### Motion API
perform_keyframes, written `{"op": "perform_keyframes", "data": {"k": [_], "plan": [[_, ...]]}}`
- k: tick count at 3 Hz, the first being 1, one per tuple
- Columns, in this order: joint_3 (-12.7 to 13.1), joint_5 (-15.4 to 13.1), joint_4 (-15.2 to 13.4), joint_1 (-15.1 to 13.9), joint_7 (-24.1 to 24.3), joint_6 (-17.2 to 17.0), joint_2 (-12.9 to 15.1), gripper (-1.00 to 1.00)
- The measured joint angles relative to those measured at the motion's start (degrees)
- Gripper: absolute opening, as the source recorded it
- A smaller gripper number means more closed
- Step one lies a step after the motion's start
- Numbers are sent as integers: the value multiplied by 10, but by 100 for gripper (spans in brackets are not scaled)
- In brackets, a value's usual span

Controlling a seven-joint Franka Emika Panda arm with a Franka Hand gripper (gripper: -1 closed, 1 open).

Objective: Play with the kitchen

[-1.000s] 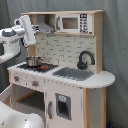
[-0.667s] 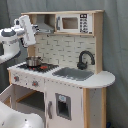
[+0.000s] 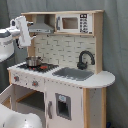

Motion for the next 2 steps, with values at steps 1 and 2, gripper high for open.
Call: {"op": "perform_keyframes", "data": {"k": [1,2], "plan": [[-2,3,-31,45,10,-26,0,100],[0,15,-76,92,16,-42,0,100]]}}
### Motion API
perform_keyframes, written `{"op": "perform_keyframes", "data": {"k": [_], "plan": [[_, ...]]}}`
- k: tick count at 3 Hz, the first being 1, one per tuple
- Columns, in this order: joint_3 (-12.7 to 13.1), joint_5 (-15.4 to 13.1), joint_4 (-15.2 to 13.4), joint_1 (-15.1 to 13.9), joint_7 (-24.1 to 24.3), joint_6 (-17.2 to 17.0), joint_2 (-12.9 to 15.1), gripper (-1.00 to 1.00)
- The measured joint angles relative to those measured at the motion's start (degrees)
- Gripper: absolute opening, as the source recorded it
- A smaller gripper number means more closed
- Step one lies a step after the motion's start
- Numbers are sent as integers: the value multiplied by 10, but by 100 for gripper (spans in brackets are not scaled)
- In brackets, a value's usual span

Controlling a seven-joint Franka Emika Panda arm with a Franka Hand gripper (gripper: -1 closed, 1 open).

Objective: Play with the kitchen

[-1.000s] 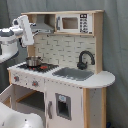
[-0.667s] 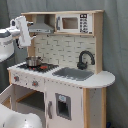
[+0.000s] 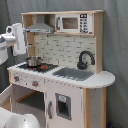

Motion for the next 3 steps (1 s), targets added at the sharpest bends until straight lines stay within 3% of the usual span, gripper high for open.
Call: {"op": "perform_keyframes", "data": {"k": [1,2,3], "plan": [[3,29,-43,35,-1,1,1,100],[5,75,-50,39,-26,22,9,100],[9,113,-33,25,-62,51,30,100]]}}
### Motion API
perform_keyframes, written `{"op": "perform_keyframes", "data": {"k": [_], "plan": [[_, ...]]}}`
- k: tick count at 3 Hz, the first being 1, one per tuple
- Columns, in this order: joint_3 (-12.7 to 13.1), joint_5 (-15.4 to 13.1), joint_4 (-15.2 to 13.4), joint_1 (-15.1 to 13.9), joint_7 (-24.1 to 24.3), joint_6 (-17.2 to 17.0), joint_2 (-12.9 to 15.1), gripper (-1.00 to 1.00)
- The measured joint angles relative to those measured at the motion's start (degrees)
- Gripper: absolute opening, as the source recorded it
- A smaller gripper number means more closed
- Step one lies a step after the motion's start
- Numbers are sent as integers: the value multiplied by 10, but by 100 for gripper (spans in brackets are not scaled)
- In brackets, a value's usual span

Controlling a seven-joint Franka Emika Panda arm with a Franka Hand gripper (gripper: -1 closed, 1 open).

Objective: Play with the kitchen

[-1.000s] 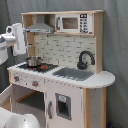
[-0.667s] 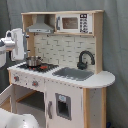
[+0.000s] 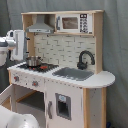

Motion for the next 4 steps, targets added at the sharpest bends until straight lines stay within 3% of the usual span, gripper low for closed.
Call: {"op": "perform_keyframes", "data": {"k": [2,4], "plan": [[59,43,56,-45,-43,11,65,100],[122,57,101,-94,-101,4,123,100]]}}
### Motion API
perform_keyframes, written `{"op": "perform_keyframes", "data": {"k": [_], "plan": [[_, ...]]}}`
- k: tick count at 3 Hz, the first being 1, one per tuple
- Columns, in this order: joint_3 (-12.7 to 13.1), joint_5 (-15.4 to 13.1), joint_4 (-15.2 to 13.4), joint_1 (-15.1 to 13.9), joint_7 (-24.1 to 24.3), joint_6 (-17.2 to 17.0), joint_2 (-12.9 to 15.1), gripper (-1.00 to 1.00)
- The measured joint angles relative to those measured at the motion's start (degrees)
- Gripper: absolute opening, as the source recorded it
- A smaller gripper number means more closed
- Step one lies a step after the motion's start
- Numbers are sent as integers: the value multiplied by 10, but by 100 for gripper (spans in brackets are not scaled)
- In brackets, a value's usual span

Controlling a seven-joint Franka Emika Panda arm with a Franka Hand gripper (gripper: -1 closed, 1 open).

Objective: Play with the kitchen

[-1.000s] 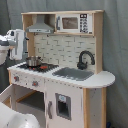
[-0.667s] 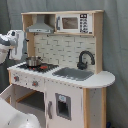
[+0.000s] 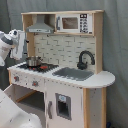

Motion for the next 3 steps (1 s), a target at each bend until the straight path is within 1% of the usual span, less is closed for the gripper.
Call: {"op": "perform_keyframes", "data": {"k": [2,3], "plan": [[56,10,46,-48,-71,-24,55,100],[84,15,65,-69,-108,-42,81,100]]}}
